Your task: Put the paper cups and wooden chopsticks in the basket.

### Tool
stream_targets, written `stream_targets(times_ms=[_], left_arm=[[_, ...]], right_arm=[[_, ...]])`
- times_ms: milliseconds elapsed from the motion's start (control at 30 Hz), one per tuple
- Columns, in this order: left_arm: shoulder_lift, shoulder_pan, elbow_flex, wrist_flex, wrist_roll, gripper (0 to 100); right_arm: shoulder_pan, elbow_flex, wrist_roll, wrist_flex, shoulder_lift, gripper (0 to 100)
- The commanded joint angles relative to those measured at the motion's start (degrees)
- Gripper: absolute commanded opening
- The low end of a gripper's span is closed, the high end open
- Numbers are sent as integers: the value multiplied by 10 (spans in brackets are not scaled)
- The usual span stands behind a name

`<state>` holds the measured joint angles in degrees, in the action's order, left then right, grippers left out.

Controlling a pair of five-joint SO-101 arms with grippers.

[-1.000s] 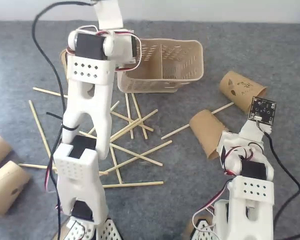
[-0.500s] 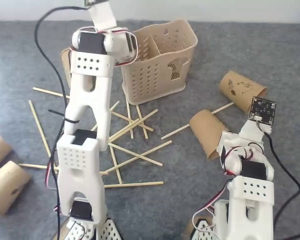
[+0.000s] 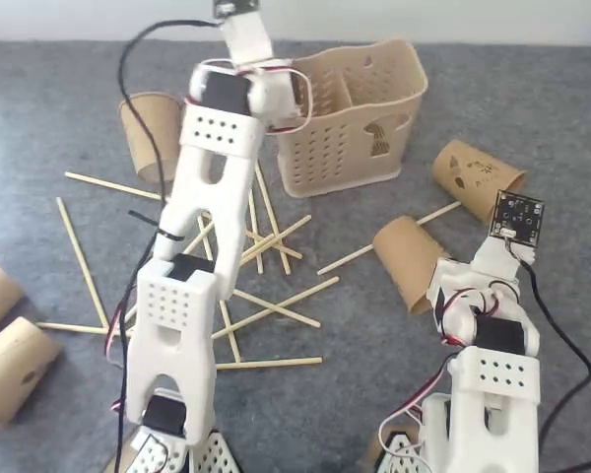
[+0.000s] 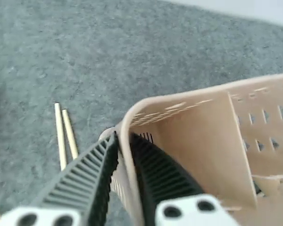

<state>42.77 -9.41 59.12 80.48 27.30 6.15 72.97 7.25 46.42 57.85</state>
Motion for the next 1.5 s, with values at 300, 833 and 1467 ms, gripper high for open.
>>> stream_targets(times_ms=[300,833,1467], left_arm=[[22,-43,30,25,-137,10],[20,46,182,197,-207,12],[-64,57,49,200,-1,13]], right_arm=[[-7,11,-15,-3,1,77],[-7,11,-15,-3,1,77],[-7,11,-15,-4,0,77]])
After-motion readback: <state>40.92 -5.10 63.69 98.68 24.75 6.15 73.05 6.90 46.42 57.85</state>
